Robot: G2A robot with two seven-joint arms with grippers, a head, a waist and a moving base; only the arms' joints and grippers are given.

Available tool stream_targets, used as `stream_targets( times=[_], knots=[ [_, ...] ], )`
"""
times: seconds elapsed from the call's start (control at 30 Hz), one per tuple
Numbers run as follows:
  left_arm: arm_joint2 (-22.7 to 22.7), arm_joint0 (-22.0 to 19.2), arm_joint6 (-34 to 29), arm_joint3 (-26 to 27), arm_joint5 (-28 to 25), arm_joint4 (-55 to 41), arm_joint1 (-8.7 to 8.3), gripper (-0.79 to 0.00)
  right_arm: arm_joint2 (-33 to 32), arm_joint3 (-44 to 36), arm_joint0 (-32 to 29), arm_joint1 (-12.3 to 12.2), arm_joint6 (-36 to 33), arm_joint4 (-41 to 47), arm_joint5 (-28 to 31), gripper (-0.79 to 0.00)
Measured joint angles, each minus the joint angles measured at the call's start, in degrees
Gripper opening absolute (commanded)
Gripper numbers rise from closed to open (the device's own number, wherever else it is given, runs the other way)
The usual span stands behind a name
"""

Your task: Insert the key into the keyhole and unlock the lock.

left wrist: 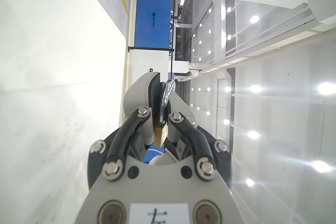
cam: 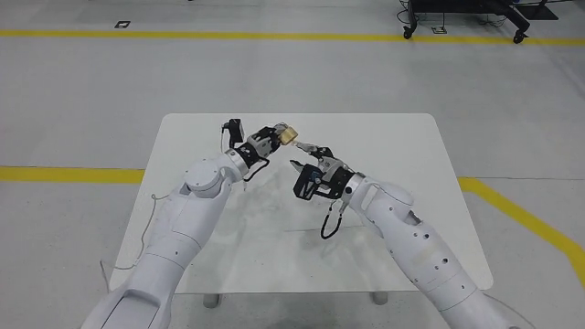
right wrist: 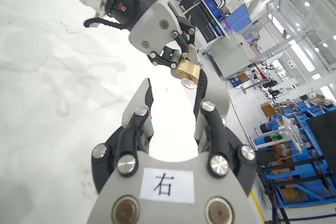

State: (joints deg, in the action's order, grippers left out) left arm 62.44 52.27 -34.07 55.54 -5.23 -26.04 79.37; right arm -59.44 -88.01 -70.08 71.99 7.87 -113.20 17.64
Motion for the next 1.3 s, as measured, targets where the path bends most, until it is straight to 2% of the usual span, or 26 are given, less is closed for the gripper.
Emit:
stream_targets(
  times=[0.17, 0.5, 0.63, 0.9, 1.0, 1.3],
  knots=[
    [0.04, 0.28, 0.05, 0.86, 0.57, 1.34, -0.11, -0.785, 1.58, -0.34, 0.57, 0.34, -3.28, -2.62, -1.72, -0.446],
    [-0.06, 0.46, 0.08, 1.39, 0.72, 2.99, -0.09, -0.785, 2.54, 0.58, 1.85, 0.74, -6.23, -3.8, -1.65, -0.542],
    [0.25, 0.59, -0.7, 1.54, 1.13, 2.7, -0.15, -0.785, 2.61, 1.2, 2.26, 0.89, -6.36, -3.4, -1.73, -0.622],
    [0.33, 0.7, -1.0, 1.83, 1.5, 3.21, -0.16, -0.785, 3.18, 1.79, 2.66, 1.24, -7.34, -3.58, -2.69, -0.69],
    [0.29, 0.7, -1.17, 1.87, 1.64, 3.42, -0.14, -0.785, 3.15, 2.08, 2.74, 1.34, -7.33, -3.15, -2.86, -0.785],
    [0.25, 0.82, -1.88, 2.14, 1.33, 3.72, -0.1, -0.785, 1.81, 3.22, 2.58, 1.45, -4.77, 1.56, -1.44, -0.785]
  ],
)
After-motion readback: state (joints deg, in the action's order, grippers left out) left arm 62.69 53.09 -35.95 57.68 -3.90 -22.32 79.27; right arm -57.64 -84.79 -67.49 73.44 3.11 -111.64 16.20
